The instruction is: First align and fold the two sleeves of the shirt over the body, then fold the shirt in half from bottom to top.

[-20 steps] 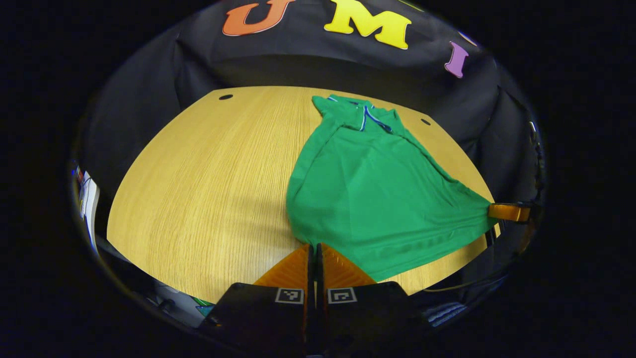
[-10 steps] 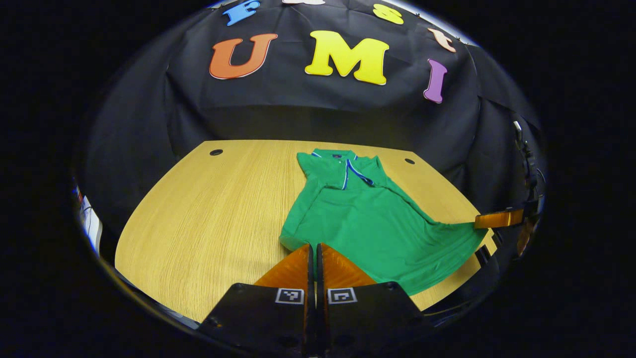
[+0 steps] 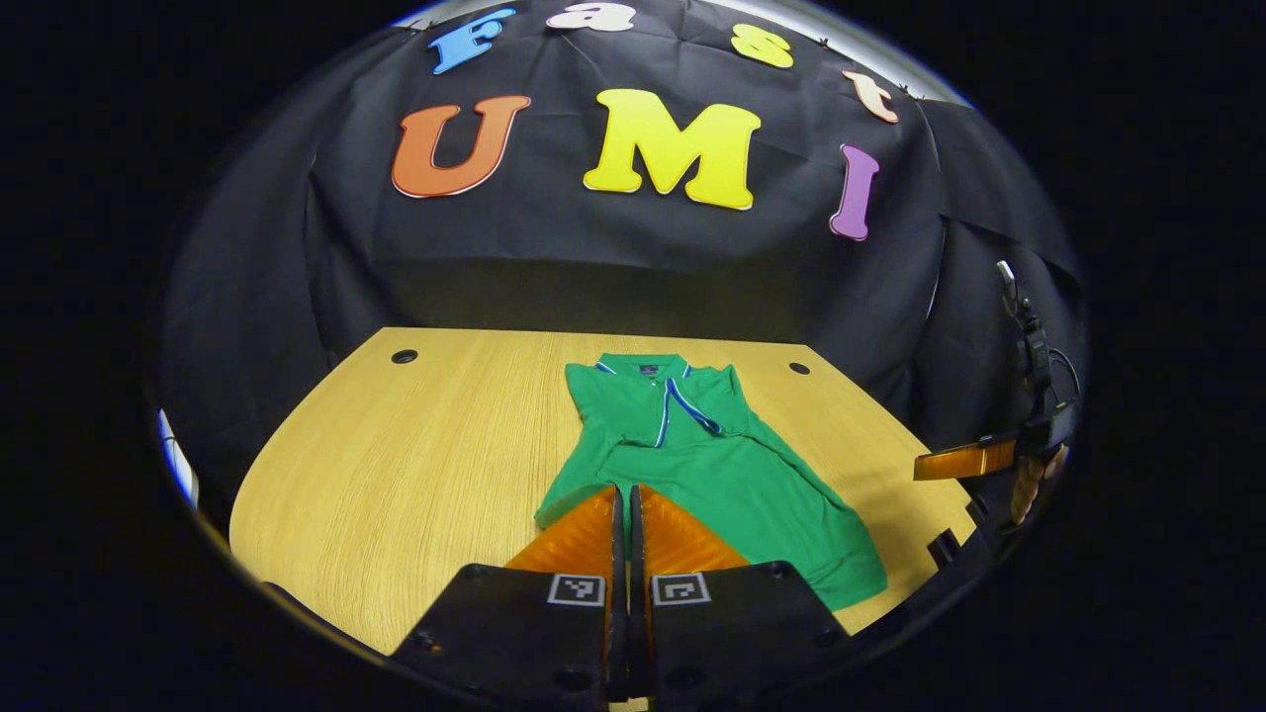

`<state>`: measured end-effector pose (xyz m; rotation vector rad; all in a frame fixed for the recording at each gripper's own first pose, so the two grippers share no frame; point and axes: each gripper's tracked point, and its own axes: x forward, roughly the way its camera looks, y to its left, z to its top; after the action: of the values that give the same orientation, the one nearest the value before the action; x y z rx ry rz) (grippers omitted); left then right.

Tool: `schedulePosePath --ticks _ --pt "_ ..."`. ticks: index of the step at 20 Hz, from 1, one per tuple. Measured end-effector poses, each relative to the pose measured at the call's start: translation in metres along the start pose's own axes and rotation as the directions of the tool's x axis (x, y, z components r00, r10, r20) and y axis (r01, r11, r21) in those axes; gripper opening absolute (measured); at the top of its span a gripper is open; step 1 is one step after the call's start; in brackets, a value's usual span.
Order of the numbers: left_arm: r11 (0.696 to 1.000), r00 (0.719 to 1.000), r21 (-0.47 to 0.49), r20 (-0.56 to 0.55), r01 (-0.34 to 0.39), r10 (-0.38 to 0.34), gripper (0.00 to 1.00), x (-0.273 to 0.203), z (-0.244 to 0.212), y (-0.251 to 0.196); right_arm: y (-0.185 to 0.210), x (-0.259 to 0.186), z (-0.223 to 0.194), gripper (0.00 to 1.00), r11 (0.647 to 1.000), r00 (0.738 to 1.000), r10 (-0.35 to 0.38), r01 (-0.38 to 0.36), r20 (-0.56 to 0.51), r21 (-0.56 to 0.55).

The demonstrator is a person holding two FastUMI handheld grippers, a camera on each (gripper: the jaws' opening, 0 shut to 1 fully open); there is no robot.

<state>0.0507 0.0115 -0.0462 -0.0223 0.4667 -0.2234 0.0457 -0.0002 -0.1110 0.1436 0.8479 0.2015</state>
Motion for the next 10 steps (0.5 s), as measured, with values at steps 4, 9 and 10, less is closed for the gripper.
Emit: schedulePosePath --ticks 4,9,10 --pt "0.999 1.0 0.042 0.012 -0.011 0.011 0.03 -0.025 -0.01 -0.005 0.0 0.006 -0.053 0.01 0.997 0.987 0.049 -0.038 -0.153 0.07" --pt "0.999 0.999 0.039 0.039 -0.03 0.028 0.03 -0.058 -0.024 -0.003 -0.018 0.009 -0.116 0.76 0.993 0.95 0.005 0.031 -0.311 0.11" --pt "0.999 0.999 0.032 0.037 -0.033 0.032 0.03 -0.061 -0.028 -0.001 -0.021 0.008 -0.123 0.77 0.993 0.944 -0.007 0.045 -0.329 0.107"
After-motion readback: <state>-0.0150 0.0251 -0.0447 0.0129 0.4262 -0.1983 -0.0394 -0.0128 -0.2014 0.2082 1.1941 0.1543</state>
